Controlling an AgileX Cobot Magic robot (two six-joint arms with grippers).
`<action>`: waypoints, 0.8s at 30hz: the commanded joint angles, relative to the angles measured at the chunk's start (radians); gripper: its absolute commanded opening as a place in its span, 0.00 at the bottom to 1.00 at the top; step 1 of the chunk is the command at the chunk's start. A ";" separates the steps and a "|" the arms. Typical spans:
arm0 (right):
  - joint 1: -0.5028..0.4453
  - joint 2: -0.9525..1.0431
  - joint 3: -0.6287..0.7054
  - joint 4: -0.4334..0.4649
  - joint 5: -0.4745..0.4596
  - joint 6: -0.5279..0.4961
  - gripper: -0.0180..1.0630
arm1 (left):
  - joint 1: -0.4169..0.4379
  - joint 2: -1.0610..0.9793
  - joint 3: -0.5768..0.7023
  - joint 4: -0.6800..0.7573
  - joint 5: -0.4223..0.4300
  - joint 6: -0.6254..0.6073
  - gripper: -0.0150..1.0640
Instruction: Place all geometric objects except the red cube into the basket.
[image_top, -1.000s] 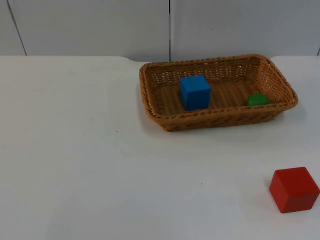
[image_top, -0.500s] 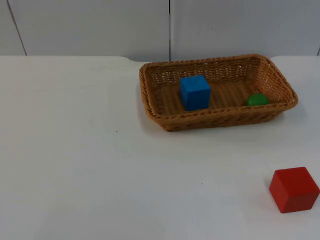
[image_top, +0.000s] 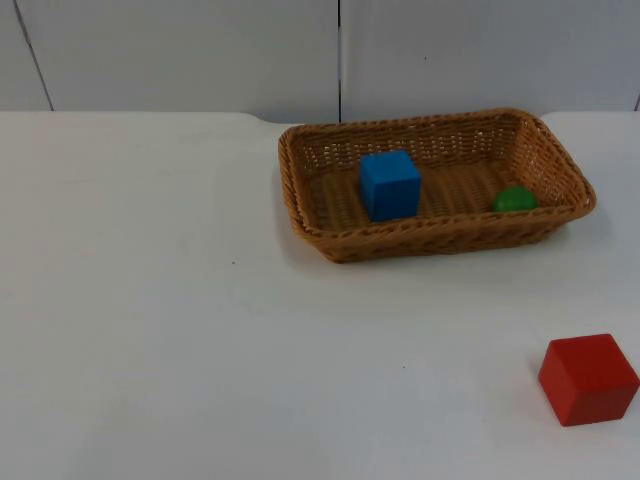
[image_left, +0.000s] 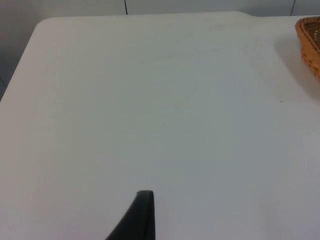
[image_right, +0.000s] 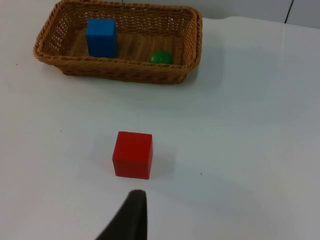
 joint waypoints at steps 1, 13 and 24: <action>-0.002 -0.003 0.002 0.004 -0.013 0.000 0.99 | 0.004 -0.005 0.006 0.002 0.000 0.000 0.99; -0.002 -0.003 0.002 0.004 -0.013 0.000 0.99 | 0.004 -0.005 0.006 0.002 0.000 0.000 0.99; -0.175 -0.003 0.002 0.004 -0.014 0.000 0.99 | 0.004 -0.005 0.006 0.004 0.000 0.000 0.99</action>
